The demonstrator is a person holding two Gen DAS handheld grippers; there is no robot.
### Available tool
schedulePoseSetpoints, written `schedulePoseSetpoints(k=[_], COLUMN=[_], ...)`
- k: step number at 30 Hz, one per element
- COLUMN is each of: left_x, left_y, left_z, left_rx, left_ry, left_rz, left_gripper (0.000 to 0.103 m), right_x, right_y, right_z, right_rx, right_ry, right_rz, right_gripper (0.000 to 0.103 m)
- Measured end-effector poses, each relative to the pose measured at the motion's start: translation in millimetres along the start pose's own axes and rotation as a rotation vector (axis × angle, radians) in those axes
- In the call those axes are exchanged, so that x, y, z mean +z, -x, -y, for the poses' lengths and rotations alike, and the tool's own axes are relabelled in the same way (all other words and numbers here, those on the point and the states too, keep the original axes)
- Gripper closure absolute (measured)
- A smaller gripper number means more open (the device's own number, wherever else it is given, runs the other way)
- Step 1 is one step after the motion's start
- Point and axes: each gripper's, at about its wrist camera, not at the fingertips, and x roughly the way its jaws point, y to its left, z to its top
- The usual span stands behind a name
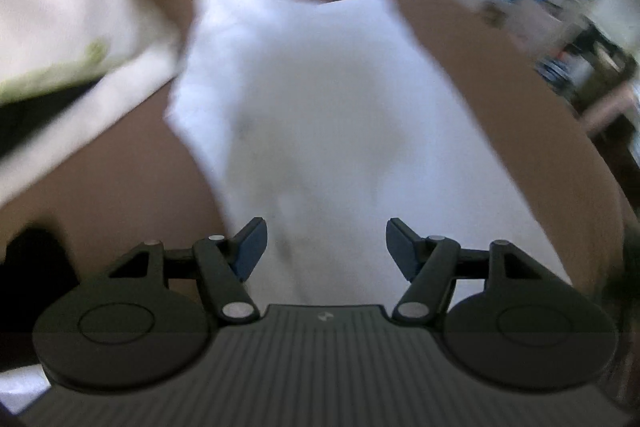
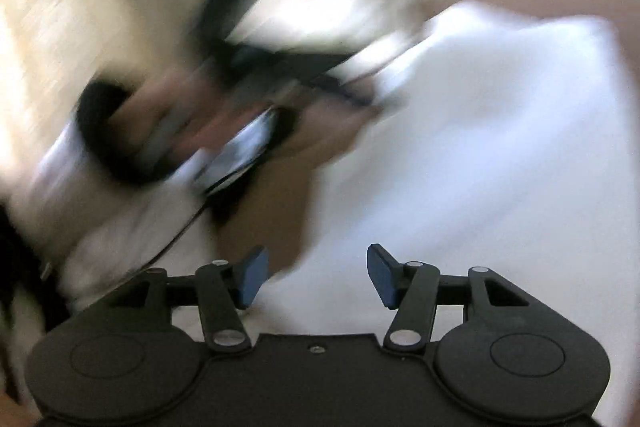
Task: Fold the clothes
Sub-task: 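Grasp the T-shirt edge with the right gripper and lift it, then fold the held T-shirt edge over the shirt body with the right gripper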
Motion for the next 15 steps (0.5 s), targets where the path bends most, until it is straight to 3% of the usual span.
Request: schedulePoseSetpoints(k=[2, 5, 7, 10, 13, 15], left_x=[-6, -21, -37, -67, -74, -67], left_y=[-1, -23, -46, -66, -69, -66], left_z=[25, 64, 91, 126, 136, 131], left_rx=[-0.053, -0.155, -0.175, -0.053, -0.029, -0.050], left_ry=[-0.089, -0.181, -0.264, -0.502, -0.594, -0.535], left_rz=[-0.016, -0.140, -0.251, -0.308, -0.303, -0.310], left_gripper=[0.037, 0.037, 0.036, 0.032, 0.025, 0.025], right_x=[-10, -25, -38, -75, -101, -108], right_y=[23, 56, 73, 63, 54, 51], right_z=[30, 74, 102, 136, 157, 158], right_rx=[-0.087, -0.216, -0.281, -0.258, -0.221, -0.163], right_ry=[-0.116, -0.290, -0.408, -0.591, -0.687, -0.701], right_rz=[0.055, 0.139, 0.182, 0.183, 0.187, 0.195], right_gripper=[0.042, 0.042, 0.041, 0.041, 0.040, 0.040])
